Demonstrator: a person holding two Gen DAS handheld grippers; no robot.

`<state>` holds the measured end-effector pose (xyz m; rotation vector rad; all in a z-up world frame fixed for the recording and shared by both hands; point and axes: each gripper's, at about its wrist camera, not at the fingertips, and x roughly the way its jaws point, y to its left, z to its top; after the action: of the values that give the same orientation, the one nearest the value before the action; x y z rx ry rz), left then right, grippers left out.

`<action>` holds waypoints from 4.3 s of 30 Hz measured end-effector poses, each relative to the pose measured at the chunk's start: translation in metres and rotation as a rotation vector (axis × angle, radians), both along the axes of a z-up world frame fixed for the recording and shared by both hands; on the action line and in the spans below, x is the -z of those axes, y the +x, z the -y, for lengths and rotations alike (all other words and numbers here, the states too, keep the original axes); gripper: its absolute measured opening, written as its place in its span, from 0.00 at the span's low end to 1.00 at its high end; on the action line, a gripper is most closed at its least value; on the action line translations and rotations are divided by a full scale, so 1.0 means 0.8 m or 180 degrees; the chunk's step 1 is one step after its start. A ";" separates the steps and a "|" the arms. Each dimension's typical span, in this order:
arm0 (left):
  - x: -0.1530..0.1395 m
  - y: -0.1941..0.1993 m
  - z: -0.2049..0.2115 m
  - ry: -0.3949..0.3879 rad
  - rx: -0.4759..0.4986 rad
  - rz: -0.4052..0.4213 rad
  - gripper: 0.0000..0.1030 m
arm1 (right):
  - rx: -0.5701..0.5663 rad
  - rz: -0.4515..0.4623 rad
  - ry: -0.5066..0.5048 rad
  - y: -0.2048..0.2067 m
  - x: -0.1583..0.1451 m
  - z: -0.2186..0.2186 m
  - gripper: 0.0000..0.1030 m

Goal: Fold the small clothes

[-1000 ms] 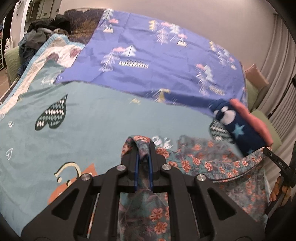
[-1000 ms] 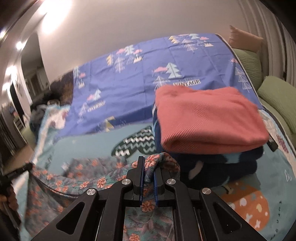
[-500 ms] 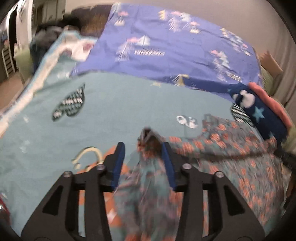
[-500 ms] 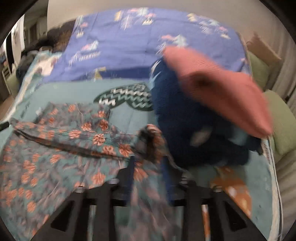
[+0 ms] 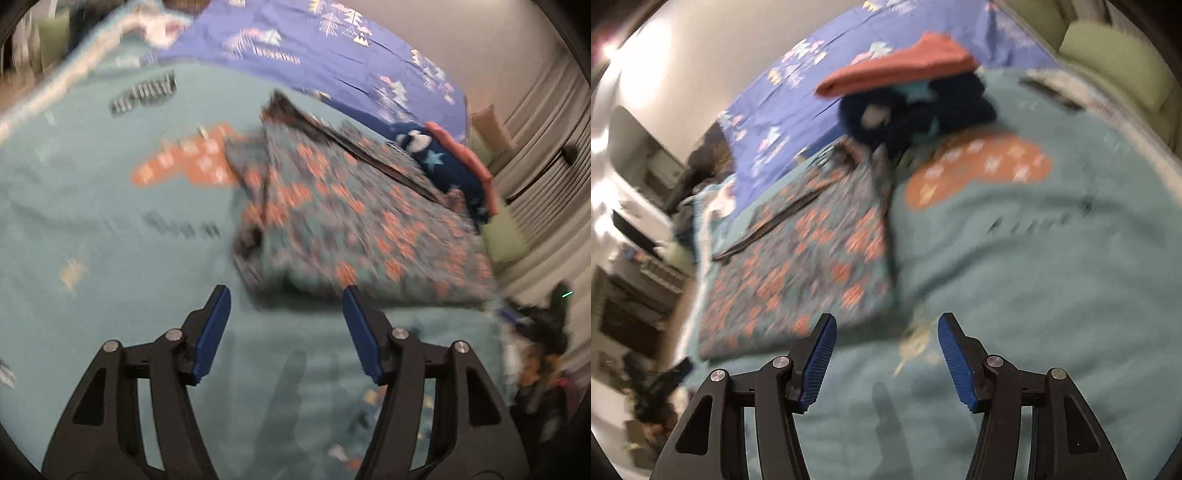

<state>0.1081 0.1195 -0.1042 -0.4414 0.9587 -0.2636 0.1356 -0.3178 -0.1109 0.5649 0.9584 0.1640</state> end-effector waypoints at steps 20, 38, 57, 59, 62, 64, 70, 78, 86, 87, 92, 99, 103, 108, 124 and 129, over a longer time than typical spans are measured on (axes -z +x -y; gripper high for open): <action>-0.040 -0.001 0.020 -0.0136 0.0143 0.0392 0.05 | 0.0244 0.0299 0.0098 0.013 -0.034 -0.033 0.02; 0.021 0.020 0.037 -0.0214 0.0046 -0.0002 0.69 | 0.0216 0.0194 0.0718 0.063 0.039 -0.016 0.61; -0.030 -0.124 0.035 0.0335 0.0695 0.0136 0.26 | 0.0023 -0.0570 -0.0210 -0.091 0.011 0.002 0.22; -0.032 -0.131 0.020 0.0513 0.0619 0.0107 0.36 | 0.0249 -0.0566 -0.0185 -0.094 0.010 0.025 0.34; -0.055 -0.118 -0.007 0.0608 0.0316 0.0363 0.59 | 0.0483 -0.0052 -0.0329 -0.075 -0.030 0.046 0.37; -0.068 -0.086 -0.016 0.0614 0.0230 0.0565 0.61 | 0.0349 0.0196 -0.0591 -0.040 -0.050 0.039 0.50; -0.024 0.077 -0.001 0.0605 0.0244 0.0233 0.68 | -0.0252 0.0198 -0.0872 0.102 -0.043 0.003 0.55; 0.016 0.153 0.017 0.0355 0.0341 0.0124 0.08 | -0.0476 -0.0236 -0.0334 0.175 0.013 0.013 0.02; -0.061 0.126 0.014 0.0401 0.0193 0.0958 0.06 | -0.0302 0.0572 -0.0401 0.151 -0.056 0.014 0.02; -0.059 0.130 0.015 0.0577 0.0153 0.0975 0.06 | -0.0284 0.0523 -0.0546 0.159 -0.048 0.010 0.04; 0.003 0.168 0.018 0.1014 0.0045 0.0525 0.08 | -0.0161 -0.0109 -0.0726 0.184 0.018 0.011 0.07; -0.036 0.107 -0.004 0.0771 -0.0100 0.0639 0.29 | -0.0018 0.0277 -0.1378 0.100 -0.060 -0.005 0.20; -0.075 0.025 0.023 0.0692 0.0254 0.0961 0.31 | -0.0655 0.0391 -0.0789 0.020 -0.071 -0.036 0.20; -0.035 -0.030 0.061 0.0693 0.0643 0.0689 0.36 | -0.0573 -0.0129 -0.1093 -0.034 -0.003 -0.046 0.18; 0.012 -0.107 0.028 0.1134 0.0429 0.0407 0.55 | -0.0489 -0.0186 -0.1423 -0.090 0.012 -0.074 0.28; 0.004 -0.125 0.006 0.0857 0.0239 0.0474 0.57 | -0.0596 0.0089 -0.1649 -0.104 -0.024 -0.115 0.29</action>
<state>0.0084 0.1146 -0.1072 -0.1371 0.8511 -0.2279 0.0523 -0.2260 -0.0913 -0.0038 0.9793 0.0845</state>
